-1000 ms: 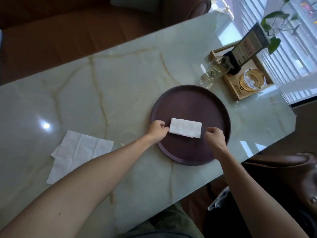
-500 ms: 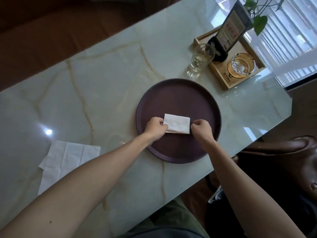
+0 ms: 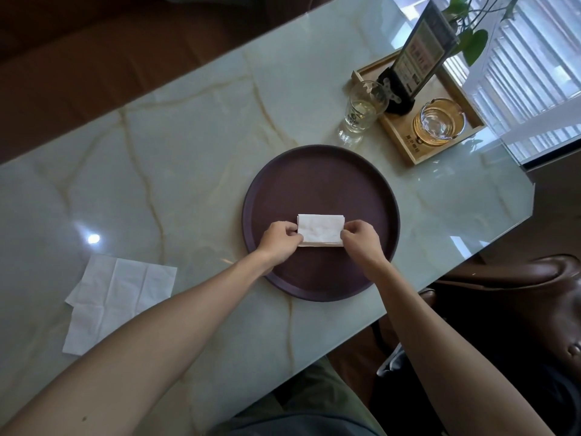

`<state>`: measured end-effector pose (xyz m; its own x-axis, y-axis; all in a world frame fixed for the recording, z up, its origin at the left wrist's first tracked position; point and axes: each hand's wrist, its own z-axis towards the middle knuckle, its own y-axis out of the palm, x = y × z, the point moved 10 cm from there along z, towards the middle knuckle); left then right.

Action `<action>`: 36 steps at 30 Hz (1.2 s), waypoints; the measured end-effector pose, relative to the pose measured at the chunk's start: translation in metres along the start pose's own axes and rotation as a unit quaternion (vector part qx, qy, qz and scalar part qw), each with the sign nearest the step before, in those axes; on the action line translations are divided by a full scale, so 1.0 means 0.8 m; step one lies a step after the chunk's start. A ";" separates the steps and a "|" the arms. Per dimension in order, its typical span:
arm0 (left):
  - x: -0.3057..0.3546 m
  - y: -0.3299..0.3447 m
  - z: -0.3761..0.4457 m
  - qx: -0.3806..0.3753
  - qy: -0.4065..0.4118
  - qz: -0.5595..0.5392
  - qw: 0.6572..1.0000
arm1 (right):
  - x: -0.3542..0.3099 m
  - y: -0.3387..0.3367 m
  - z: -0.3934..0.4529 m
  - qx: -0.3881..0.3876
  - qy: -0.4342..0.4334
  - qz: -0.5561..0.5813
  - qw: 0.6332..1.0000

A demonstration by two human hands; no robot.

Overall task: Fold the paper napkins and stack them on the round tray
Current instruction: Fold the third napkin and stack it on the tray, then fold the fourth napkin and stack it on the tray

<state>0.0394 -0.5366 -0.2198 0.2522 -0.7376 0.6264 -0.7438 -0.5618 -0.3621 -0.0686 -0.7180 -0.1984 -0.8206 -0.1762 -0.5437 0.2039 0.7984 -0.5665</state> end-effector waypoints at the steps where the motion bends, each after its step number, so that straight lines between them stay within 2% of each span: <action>1: 0.000 -0.002 0.000 0.005 -0.006 -0.009 1.000 | -0.001 0.000 -0.001 -0.002 -0.002 0.001 1.000; 11: -0.007 0.001 -0.011 -0.015 0.003 -0.001 1.000 | -0.013 0.000 -0.010 -0.020 -0.003 -0.024 1.000; 15: -0.020 0.004 -0.024 -0.061 -0.008 -0.026 0.998 | -0.019 -0.012 -0.015 0.030 -0.006 -0.056 0.998; 18: -0.033 -0.025 -0.036 -0.044 -0.010 -0.020 0.999 | -0.042 -0.013 -0.026 0.073 -0.032 -0.098 0.992; 20: -0.042 -0.057 -0.048 -0.032 -0.006 -0.025 0.999 | -0.072 0.004 -0.038 0.075 -0.068 -0.105 0.989; 24: -0.081 -0.159 -0.080 0.051 0.000 -0.034 0.998 | -0.169 0.079 -0.081 0.020 -0.163 -0.126 0.978; 29: -0.152 -0.292 -0.139 0.145 -0.002 -0.052 0.988 | -0.251 0.225 -0.139 -0.111 -0.230 -0.224 0.940; 33: -0.225 -0.386 -0.191 0.221 0.003 -0.042 0.974 | -0.301 0.312 -0.191 -0.128 -0.279 -0.255 0.917; 36: -0.281 -0.428 -0.215 0.245 0.002 -0.047 0.968 | -0.313 0.362 -0.220 -0.114 -0.294 -0.289 0.904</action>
<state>0.1306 -0.1139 -0.1180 0.3011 -0.6735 0.6751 -0.3348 -0.7375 -0.5865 0.1020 -0.3412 -0.1168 -0.3154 -0.8236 -0.4715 -0.3387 0.5618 -0.7548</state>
